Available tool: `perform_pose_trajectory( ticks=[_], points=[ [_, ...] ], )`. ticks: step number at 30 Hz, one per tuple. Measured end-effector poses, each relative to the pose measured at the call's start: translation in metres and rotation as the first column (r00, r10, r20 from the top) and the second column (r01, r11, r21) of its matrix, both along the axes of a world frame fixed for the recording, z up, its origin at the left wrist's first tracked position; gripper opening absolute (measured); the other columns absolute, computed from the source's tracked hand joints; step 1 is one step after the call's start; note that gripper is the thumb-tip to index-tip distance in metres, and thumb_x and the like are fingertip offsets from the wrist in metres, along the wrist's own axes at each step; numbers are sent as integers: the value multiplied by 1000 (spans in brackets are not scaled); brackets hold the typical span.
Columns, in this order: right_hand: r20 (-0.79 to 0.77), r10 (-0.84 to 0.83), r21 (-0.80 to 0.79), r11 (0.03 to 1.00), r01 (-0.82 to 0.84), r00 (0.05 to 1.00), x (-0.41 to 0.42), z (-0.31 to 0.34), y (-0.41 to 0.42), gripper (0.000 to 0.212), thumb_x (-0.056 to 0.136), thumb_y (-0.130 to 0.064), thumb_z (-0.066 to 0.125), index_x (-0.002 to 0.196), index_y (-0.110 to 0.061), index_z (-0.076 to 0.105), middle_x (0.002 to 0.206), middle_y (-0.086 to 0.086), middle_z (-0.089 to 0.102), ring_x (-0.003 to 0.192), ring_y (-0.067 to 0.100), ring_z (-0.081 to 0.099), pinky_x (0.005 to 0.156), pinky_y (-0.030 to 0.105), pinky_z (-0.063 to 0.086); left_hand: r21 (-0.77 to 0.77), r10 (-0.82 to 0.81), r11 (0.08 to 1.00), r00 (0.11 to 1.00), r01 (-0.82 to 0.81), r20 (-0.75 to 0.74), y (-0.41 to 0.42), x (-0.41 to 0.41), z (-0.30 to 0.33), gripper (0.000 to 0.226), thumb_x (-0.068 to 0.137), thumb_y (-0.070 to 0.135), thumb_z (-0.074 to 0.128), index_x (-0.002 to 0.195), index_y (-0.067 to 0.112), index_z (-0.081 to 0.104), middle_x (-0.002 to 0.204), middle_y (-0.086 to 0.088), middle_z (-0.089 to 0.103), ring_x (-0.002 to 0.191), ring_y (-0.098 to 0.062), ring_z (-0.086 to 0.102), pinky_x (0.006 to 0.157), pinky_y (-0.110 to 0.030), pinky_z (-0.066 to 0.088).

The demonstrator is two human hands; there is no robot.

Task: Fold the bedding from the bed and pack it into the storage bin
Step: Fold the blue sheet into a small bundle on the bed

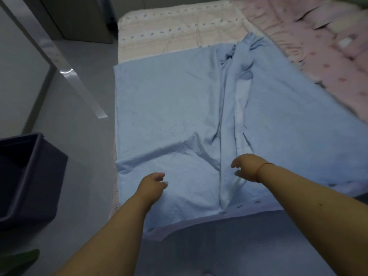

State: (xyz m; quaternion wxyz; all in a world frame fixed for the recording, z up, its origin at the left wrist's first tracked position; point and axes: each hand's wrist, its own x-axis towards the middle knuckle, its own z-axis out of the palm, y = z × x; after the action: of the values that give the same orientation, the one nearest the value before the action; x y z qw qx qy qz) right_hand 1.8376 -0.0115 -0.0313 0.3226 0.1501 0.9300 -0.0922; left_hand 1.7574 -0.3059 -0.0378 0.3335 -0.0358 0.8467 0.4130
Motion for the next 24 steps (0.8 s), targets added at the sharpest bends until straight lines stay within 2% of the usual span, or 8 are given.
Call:
perform_pose_trajectory(
  ticks=[4,12,15,17,20,24],
  points=[
    [-30,-92,-1,996,92,995,-1,10,39,47,93,-33,52,138,-21,44,137,4,50,124,24,48,104,32,39,101,-49,994,999,49,2,71,-10,13,41,90,9,61,131,9,55,128,-9,58,111,-22,56,101,-36,45],
    [-89,-246,-47,969,243,965,-36,30,106,49,94,-35,51,139,-18,41,135,3,53,123,24,50,101,32,40,191,-172,966,985,172,-20,189,-45,28,37,89,7,61,126,5,57,117,-9,62,106,-21,59,102,-39,46],
    [-111,-335,-79,942,327,936,-61,29,142,51,93,-36,51,140,-20,40,137,4,51,125,24,48,102,32,40,195,-210,957,977,214,-37,234,-78,27,35,89,6,61,124,4,57,109,-7,61,98,-22,60,88,-33,51],
    [-122,-383,-100,922,373,915,-74,27,161,50,93,-36,51,139,-20,40,138,5,50,125,24,47,103,33,39,184,-235,953,971,240,-52,257,-97,24,34,89,9,62,123,7,58,111,-7,62,98,-22,60,85,-31,51],
    [-111,-448,-139,891,432,887,-91,17,192,49,95,-35,50,139,-19,39,139,6,49,126,24,46,103,32,38,152,-286,945,957,291,-55,298,-119,11,40,88,15,64,127,9,56,122,-10,60,105,-21,60,97,-34,48],
    [-101,-545,-238,826,512,832,-107,-7,228,47,96,-35,47,139,-16,39,139,8,48,125,25,47,102,30,38,112,-339,933,940,341,-35,353,-135,-7,45,91,19,62,134,14,49,134,-10,50,111,-19,54,91,-27,46]
  ],
)
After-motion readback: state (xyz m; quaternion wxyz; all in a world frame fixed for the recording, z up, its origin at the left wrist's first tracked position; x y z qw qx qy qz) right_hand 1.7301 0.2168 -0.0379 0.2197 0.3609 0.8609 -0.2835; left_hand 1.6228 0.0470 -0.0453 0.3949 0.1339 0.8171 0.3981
